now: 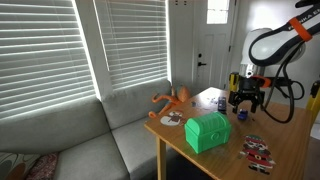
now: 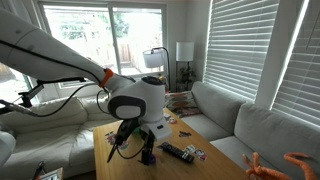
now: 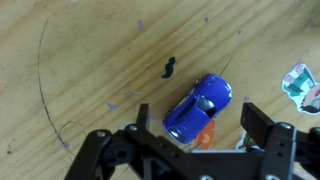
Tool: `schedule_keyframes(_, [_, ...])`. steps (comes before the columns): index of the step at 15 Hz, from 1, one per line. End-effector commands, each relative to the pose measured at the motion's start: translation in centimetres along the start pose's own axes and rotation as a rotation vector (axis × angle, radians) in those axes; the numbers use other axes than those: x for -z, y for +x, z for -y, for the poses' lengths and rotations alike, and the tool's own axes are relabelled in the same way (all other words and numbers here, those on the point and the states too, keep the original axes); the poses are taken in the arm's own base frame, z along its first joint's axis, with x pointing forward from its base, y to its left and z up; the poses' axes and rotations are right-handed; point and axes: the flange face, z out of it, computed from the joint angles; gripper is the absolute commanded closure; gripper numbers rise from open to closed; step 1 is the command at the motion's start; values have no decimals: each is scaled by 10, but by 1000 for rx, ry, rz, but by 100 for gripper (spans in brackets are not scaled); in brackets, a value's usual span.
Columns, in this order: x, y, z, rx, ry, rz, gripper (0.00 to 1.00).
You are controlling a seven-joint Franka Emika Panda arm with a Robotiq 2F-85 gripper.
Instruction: Pick up the blue toy car and turn it anticlockwise once and then slide it back and forth three times on the table
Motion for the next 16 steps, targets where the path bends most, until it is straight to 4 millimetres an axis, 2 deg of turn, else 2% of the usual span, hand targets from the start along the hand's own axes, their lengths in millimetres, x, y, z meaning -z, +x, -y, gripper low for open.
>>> schedule_keyframes(1, [-4, 9, 4, -1, 2, 23, 33])
schedule_keyframes(5, [-2, 8, 3, 26, -16, 30, 60])
schedule_keyframes(9, [3, 0, 7, 143, -52, 40, 89])
schedule_keyframes(12, [0, -3, 12, 269, -111, 50, 89])
schedule_keyframes(16, [7, -10, 26, 461, -210, 14, 89])
